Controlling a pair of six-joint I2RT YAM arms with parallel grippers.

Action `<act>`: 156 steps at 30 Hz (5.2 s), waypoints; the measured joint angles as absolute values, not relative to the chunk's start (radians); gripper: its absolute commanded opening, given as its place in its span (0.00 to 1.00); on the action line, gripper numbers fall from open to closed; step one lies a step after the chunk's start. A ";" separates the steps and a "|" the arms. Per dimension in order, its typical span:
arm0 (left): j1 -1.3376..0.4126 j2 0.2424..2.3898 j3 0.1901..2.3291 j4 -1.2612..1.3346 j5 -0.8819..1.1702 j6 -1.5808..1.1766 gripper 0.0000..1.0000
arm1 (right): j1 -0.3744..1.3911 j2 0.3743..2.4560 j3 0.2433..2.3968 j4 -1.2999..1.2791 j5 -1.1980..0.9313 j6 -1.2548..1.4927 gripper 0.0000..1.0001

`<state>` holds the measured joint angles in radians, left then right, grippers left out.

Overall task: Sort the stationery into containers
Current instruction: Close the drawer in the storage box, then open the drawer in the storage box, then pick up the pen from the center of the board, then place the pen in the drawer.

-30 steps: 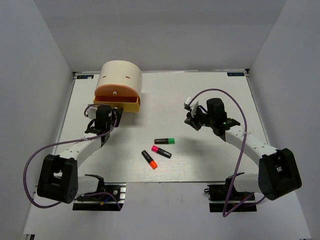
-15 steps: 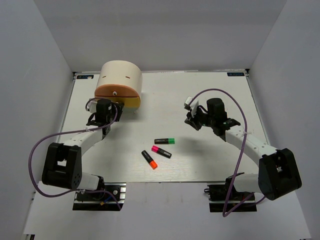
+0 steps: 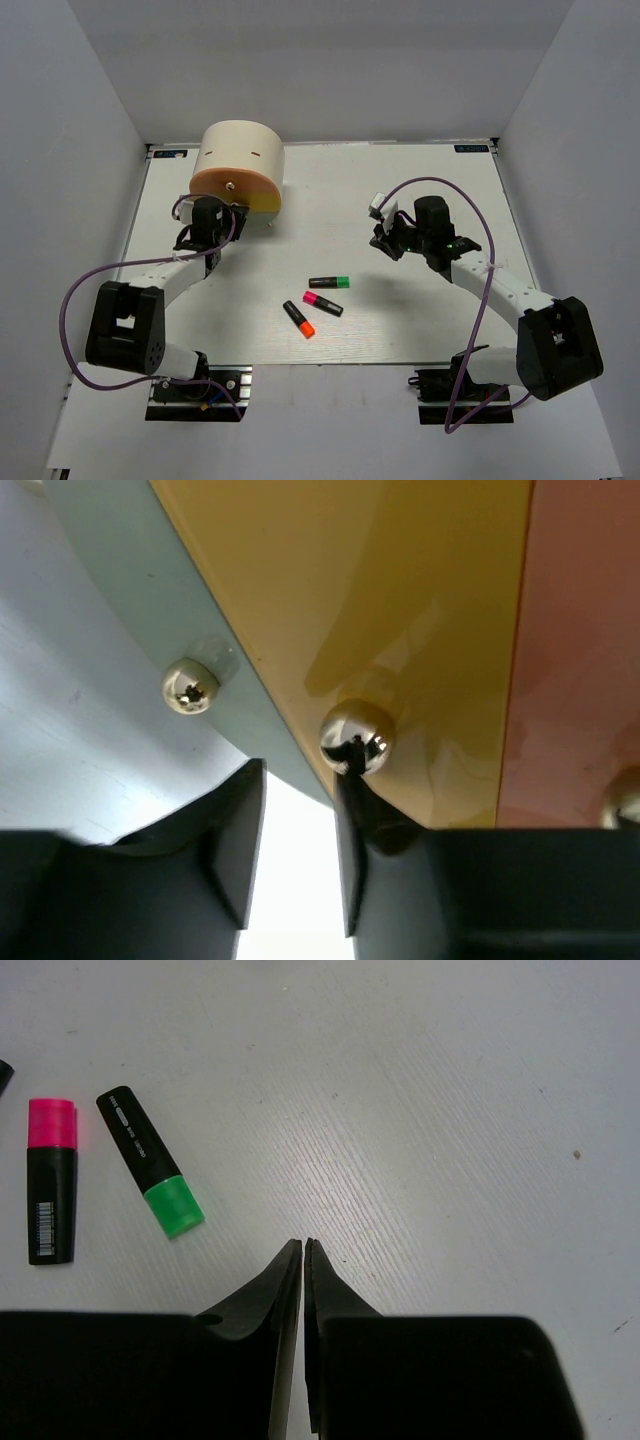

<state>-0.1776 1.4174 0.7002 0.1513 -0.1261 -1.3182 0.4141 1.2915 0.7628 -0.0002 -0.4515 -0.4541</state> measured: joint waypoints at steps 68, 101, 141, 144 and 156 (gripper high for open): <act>-0.022 1.582 0.344 0.842 0.121 -1.321 0.22 | 0.405 1.329 0.763 0.000 -0.452 -0.475 0.12; -0.044 0.886 0.407 -0.056 0.210 -0.876 0.14 | 0.520 1.689 0.978 -0.316 -0.758 -0.849 0.68; -0.063 0.674 0.344 -0.516 0.356 -0.826 0.60 | 0.731 1.763 1.501 -0.280 -0.530 -0.773 0.04; -0.063 0.659 0.342 -0.515 0.357 -0.832 0.60 | 0.765 1.839 1.607 -0.247 -0.505 -0.756 0.04; -0.063 0.653 0.341 -0.512 0.358 -0.844 0.61 | 0.854 2.077 1.758 -0.181 -0.350 -0.737 0.05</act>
